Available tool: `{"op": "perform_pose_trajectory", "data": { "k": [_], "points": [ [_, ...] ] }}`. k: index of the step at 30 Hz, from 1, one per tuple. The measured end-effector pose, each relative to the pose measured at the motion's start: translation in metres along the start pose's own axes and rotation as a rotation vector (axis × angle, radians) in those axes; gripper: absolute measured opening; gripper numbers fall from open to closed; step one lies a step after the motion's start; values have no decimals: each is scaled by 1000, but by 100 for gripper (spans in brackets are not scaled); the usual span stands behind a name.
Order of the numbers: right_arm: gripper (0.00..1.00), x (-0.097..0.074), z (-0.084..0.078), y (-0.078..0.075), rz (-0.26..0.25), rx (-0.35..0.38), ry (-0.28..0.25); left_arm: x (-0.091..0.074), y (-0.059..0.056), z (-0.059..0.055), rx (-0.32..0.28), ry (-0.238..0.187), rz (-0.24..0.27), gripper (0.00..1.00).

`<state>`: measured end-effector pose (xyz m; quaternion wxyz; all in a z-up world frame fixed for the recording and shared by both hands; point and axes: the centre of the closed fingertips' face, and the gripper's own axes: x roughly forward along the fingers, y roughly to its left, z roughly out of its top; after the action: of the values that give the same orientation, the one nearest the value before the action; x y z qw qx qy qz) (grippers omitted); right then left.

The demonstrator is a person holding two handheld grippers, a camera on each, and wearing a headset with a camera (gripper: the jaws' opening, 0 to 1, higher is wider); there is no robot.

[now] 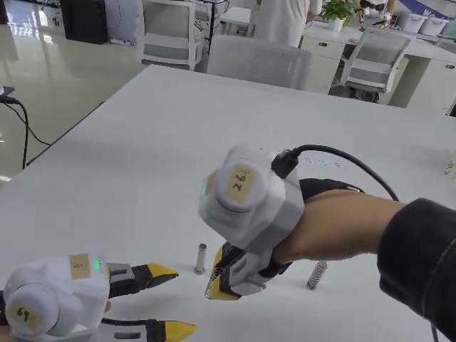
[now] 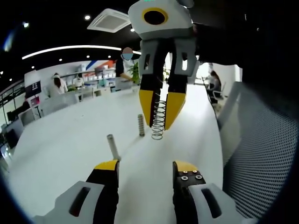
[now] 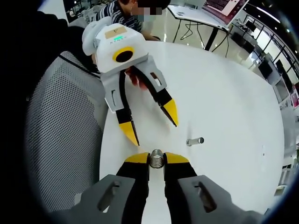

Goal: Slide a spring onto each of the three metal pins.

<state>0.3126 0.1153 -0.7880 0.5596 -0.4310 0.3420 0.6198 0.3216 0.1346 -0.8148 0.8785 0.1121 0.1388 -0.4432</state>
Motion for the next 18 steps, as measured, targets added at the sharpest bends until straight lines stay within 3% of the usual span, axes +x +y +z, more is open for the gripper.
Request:
{"op": "perform_pose_trajectory", "data": {
  "k": [18],
  "points": [
    [9,-8,0,-18,-41,3,-2,-2,10,-3,-28,-1,43,61]
  ]
}}
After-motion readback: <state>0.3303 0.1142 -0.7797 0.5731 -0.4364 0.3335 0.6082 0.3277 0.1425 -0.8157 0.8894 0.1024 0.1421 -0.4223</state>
